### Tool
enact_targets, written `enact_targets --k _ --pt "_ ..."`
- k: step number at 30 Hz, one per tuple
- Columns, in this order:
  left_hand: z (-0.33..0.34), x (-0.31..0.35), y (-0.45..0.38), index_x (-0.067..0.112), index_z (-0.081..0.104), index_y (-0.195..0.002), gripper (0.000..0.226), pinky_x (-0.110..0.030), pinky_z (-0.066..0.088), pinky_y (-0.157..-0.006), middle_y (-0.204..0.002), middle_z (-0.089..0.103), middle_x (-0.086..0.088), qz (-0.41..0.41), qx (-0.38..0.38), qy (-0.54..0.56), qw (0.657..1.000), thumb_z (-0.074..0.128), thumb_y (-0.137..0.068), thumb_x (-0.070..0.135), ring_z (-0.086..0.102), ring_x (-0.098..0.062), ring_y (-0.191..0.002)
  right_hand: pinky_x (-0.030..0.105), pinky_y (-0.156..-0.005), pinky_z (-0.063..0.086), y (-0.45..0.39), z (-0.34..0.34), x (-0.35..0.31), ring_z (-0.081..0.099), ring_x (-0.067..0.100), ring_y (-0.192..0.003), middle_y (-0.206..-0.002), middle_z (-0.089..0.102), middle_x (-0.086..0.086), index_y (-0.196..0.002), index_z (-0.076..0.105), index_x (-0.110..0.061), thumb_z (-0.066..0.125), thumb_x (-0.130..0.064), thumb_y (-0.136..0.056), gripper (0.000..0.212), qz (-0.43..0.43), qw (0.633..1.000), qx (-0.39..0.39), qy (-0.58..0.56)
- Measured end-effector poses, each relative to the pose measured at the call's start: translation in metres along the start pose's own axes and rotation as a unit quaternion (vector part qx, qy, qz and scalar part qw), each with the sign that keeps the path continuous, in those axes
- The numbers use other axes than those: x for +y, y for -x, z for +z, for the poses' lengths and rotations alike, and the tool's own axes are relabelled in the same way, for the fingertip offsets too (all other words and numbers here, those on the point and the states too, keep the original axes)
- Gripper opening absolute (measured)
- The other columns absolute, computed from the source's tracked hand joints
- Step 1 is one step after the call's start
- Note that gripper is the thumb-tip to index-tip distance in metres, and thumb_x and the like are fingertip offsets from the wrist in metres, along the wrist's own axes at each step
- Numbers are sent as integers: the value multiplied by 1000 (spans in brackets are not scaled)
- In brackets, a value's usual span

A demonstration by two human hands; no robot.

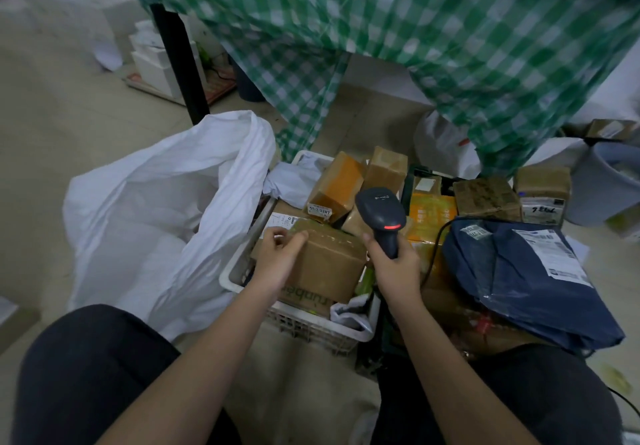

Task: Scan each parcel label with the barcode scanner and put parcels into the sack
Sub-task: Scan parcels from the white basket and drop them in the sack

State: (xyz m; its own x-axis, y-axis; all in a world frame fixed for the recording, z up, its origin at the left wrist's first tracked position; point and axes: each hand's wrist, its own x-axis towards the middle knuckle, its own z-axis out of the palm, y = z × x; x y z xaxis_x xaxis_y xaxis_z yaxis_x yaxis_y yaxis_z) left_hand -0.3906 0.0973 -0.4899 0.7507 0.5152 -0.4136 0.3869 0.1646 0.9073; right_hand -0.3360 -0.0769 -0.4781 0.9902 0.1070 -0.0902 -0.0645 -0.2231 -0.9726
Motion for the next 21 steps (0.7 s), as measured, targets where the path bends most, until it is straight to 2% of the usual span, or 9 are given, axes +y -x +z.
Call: enact_targets --k 3,5,6,9,12,14,16,18,21 --pt "-16 3 4 27 41 -122 37 -23 42 -69 -119 45 2 56 20 51 997 61 -91 33 50 -8 -97 41 -68 51 0 10 -6 55 18 -70 -72 53 2 -80 56 -28 67 -25 -91 16 27 999 -33 -25" --pt "-25 3 5 27 40 -126 42 -20 42 -75 -125 44 1 89 23 51 994 63 -91 29 49 -13 -108 31 -66 54 0 15 -10 60 17 -81 -88 60 3 -94 60 -29 66 -27 -91 7 61 994 -64 -67" --pt "-29 3 6 28 40 -128 45 -22 44 -82 -129 45 0 100 15 50 994 64 -90 27 49 -14 -112 26 -64 52 -1 17 -11 62 16 -87 -95 62 4 -104 62 -24 67 -29 -91 14 73 992 -74 -77" --pt "-41 0 5 31 42 -134 63 -38 45 -101 -136 48 3 93 -49 102 989 74 -80 26 50 -17 -122 23 -65 49 -4 23 -15 61 17 -86 -94 62 6 -109 63 -13 68 -24 -90 23 81 991 -73 -73" --pt "-48 0 6 42 42 -132 61 -42 46 -94 -136 48 6 27 -87 133 987 70 -78 47 51 -20 -122 29 -66 52 -5 25 -15 60 19 -81 -90 61 9 -101 63 -12 70 -17 -88 15 80 992 -62 -76" --pt "-48 4 6 37 41 -123 54 -48 50 -90 -127 49 4 -15 -70 96 993 60 -79 62 54 -21 -112 41 -77 54 -5 27 -13 61 23 -82 -89 63 11 -94 63 -16 71 -14 -86 11 76 993 -65 -67" --pt "-45 3 4 29 35 -122 47 -47 56 -84 -112 46 4 -19 -38 64 997 55 -88 55 54 -17 -99 45 -84 53 -3 28 -11 61 24 -83 -90 63 10 -91 62 -20 71 -13 -86 13 73 994 -72 -50" --pt "-43 0 1 26 33 -124 41 -44 57 -80 -104 42 8 -3 -14 60 998 53 -94 44 51 -12 -92 42 -82 54 -3 29 -11 61 20 -83 -94 64 8 -94 62 -22 71 -15 -87 14 72 993 -79 -51" --pt "-44 -5 1 27 34 -124 35 -44 57 -79 -109 45 5 29 -14 38 999 53 -96 37 52 -11 -93 25 -69 55 -6 29 -17 63 15 -92 -101 67 3 -108 63 -19 70 -27 -88 22 83 991 -79 -71"
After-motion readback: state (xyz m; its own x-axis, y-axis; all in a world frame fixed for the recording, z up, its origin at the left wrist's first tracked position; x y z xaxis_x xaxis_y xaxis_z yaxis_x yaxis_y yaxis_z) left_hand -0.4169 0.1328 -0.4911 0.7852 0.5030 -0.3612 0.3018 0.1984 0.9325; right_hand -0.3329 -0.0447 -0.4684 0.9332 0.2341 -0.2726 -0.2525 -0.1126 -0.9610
